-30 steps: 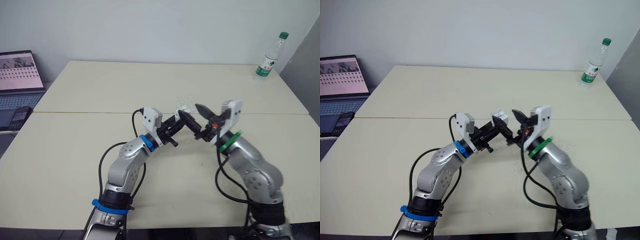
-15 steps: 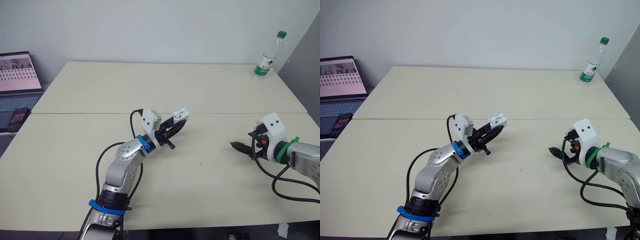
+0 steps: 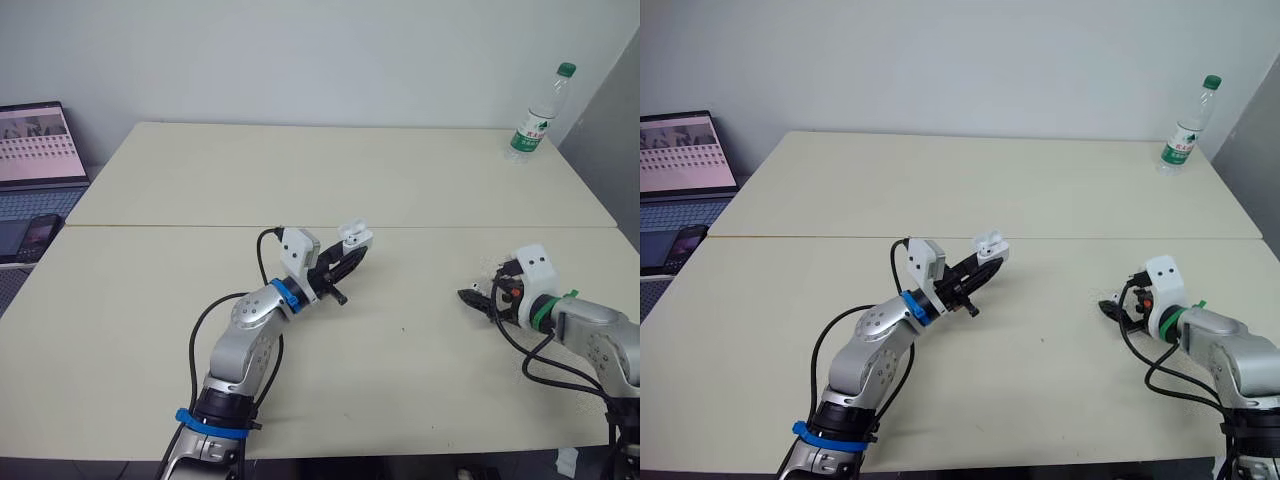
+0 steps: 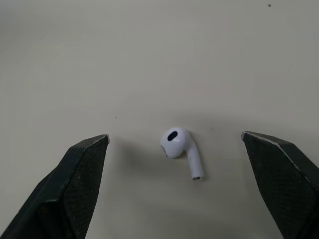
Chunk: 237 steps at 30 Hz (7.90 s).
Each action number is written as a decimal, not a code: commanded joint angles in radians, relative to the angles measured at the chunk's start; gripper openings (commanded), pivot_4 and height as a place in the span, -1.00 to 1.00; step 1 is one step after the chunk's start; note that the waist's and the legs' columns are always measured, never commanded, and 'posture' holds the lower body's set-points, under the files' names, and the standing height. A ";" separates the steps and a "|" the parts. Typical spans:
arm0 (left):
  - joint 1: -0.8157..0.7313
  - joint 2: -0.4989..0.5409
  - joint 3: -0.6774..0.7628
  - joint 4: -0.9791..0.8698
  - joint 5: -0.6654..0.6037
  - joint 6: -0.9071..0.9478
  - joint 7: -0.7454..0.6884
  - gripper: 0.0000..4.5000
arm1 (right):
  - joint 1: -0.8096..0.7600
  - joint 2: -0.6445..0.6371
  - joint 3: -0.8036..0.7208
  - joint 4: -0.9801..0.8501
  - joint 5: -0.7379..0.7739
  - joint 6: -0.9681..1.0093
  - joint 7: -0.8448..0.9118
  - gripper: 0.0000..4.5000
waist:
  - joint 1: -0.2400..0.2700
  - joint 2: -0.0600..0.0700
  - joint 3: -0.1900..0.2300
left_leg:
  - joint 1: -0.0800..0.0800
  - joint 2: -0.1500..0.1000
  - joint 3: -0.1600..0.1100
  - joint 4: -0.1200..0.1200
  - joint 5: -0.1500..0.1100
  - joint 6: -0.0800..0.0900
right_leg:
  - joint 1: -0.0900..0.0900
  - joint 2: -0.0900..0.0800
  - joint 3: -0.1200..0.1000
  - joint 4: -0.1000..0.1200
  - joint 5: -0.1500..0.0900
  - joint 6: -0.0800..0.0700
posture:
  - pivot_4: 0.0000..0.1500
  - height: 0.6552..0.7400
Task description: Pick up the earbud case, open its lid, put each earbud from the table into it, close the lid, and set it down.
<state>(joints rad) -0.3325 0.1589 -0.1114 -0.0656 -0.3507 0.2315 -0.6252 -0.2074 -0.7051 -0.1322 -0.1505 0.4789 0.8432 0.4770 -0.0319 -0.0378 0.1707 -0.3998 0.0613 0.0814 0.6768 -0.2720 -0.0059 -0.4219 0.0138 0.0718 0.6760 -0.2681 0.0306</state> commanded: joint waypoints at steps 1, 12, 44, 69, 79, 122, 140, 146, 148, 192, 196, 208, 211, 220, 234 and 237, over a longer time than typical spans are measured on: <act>-0.016 0.001 0.004 -0.028 -0.001 -0.026 -0.009 -0.65 | 0.029 0.002 0.013 0.015 -0.044 -0.111 0.060 0.82 | 0.000 0.000 0.000 | 0.000 0.000 0.000 0.000 0.000 0.000 | 0.000 0.000 0.000 0.000 0.000 0.000 | 1.00 0.91; -0.021 0.004 0.001 -0.021 0.003 -0.028 -0.012 -0.65 | 0.081 0.058 0.009 0.107 -0.118 -0.312 0.117 -0.81 | -0.001 0.000 0.000 | 0.002 0.000 0.001 0.000 0.000 0.000 | 0.000 0.000 0.000 0.002 0.000 0.000 | 1.00 0.91; 0.001 -0.001 0.014 -0.039 0.033 -0.054 0.034 -0.65 | -0.025 -0.343 0.306 0.450 -0.360 -1.221 1.050 -0.65 | 0.001 -0.001 0.001 | 0.014 0.000 0.002 0.002 0.000 0.000 | 0.011 -0.001 0.000 0.002 0.002 -0.004 | 1.00 0.91; 0.010 -0.013 -0.005 -0.010 0.041 -0.078 0.019 -0.65 | 0.066 -0.639 0.345 -0.435 -0.823 -0.418 0.937 0.99 | 0.003 0.001 0.001 | 0.016 0.000 0.002 0.001 0.000 0.000 | 0.013 -0.004 -0.001 0.002 -0.001 -0.001 | 1.00 0.91; 0.010 -0.024 -0.018 -0.005 0.047 -0.086 0.022 -0.65 | -0.183 -0.481 0.601 -0.495 -0.960 0.008 1.076 0.99 | 0.002 0.000 0.001 | 0.016 0.000 0.001 0.001 0.000 0.000 | 0.013 -0.005 -0.001 0.002 -0.001 -0.003 | 1.00 0.91; 0.032 -0.004 -0.022 -0.032 0.050 -0.070 0.026 -0.65 | -0.327 -0.460 0.764 -0.461 -0.818 0.179 1.048 -0.98 | 0.002 0.000 0.001 | 0.013 -0.001 0.001 0.000 0.000 0.000 | 0.009 -0.003 -0.003 0.002 0.000 -0.007 | 1.00 0.91; 0.032 -0.006 -0.032 -0.027 0.050 -0.072 0.018 -0.65 | -0.216 -0.554 0.618 -0.556 -0.668 0.215 0.953 -0.57 | 0.002 0.000 0.001 | 0.003 -0.001 0.001 0.001 0.000 0.000 | 0.000 -0.003 -0.003 0.003 0.000 -0.007 | 1.00 0.91; 0.031 -0.008 -0.036 -0.024 0.051 -0.073 0.018 -0.65 | -0.189 -0.587 0.602 -0.554 -0.628 0.195 0.922 -0.44 | 0.002 0.000 0.001 | 0.003 -0.001 0.001 0.001 0.000 0.000 | 0.000 -0.003 -0.003 0.003 0.000 -0.006 | 1.00 0.91; 0.031 -0.008 -0.036 -0.024 0.051 -0.074 0.017 -0.65 | -0.182 -0.596 0.608 -0.536 -0.635 0.173 0.904 -0.44 | 0.002 0.000 0.001 | 0.003 -0.001 0.001 0.001 0.000 0.000 | 0.000 -0.003 -0.003 0.003 0.000 -0.006 | 1.00 0.91; 0.037 0.004 -0.030 -0.027 0.059 -0.074 0.006 -0.65 | -0.106 -0.590 0.591 -0.440 -0.630 0.001 0.830 -0.61 | 0.002 0.001 0.001 | 0.003 -0.001 0.001 0.001 0.000 0.000 | 0.001 -0.002 -0.002 0.003 0.000 -0.006 | 1.00 0.91; 0.035 0.006 -0.029 -0.026 0.058 -0.072 0.005 -0.65 | -0.111 -0.582 0.593 -0.440 -0.635 0.012 0.829 -0.83 | 0.002 0.001 0.001 | 0.003 -0.001 0.001 0.001 0.000 0.000 | 0.001 -0.002 -0.002 0.003 0.000 -0.006 | 1.00 0.91; 0.024 0.009 -0.029 -0.020 0.059 -0.074 0.002 -0.65 | -0.171 -0.476 0.517 -0.431 -0.573 0.065 0.778 -0.83 | -0.001 0.000 0.001 | 0.004 0.000 0.001 0.002 0.000 0.000 | 0.001 -0.002 -0.002 0.004 0.001 -0.006 | 1.00 0.91; 0.015 0.011 -0.025 -0.014 0.054 -0.072 -0.001 -0.65 | -0.194 -0.374 0.429 -0.393 -0.514 0.065 0.721 -0.83 | 0.001 0.001 0.001 | 0.004 0.000 0.001 0.002 0.000 0.000 | 0.001 0.000 -0.001 0.005 0.001 -0.006 | 1.00 0.91; -0.049 0.004 -0.006 -0.001 -0.001 -0.008 -0.026 -0.65 | -0.211 0.007 0.081 -0.334 -0.261 0.082 0.504 -0.83 | 0.003 0.000 0.000 | 0.002 -0.001 0.000 0.002 0.000 0.000 | 0.001 -0.001 -0.002 0.004 0.001 -0.005 | 1.00 0.91; -0.102 0.004 -0.003 -0.037 -0.090 0.134 -0.071 -0.65 | -0.266 0.490 -0.090 -0.317 -0.051 -0.049 0.085 -0.83 | 0.001 0.001 0.000 | 0.002 0.000 0.000 0.002 0.000 0.000 | 0.001 0.000 -0.001 0.005 0.002 -0.005 | 1.00 0.91; -0.110 0.007 0.003 -0.043 -0.103 0.150 -0.077 -0.65 | -0.258 0.531 -0.100 -0.316 0.010 -0.021 0.045 -0.83 | 0.001 0.001 0.000 | 0.002 0.000 0.000 0.002 0.000 0.000 | 0.001 0.000 -0.002 0.005 0.002 -0.005 | 1.00 0.91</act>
<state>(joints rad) -0.4165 0.1658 -0.1180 -0.0486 -0.4319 0.3833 -0.6901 -0.4559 -0.1812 -0.2062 -0.4489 0.4459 0.8226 0.5460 -0.0312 -0.0369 0.1705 -0.3980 0.0610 0.0813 0.6789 -0.2719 -0.0063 -0.4214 0.0138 0.0702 0.6807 -0.2663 0.0255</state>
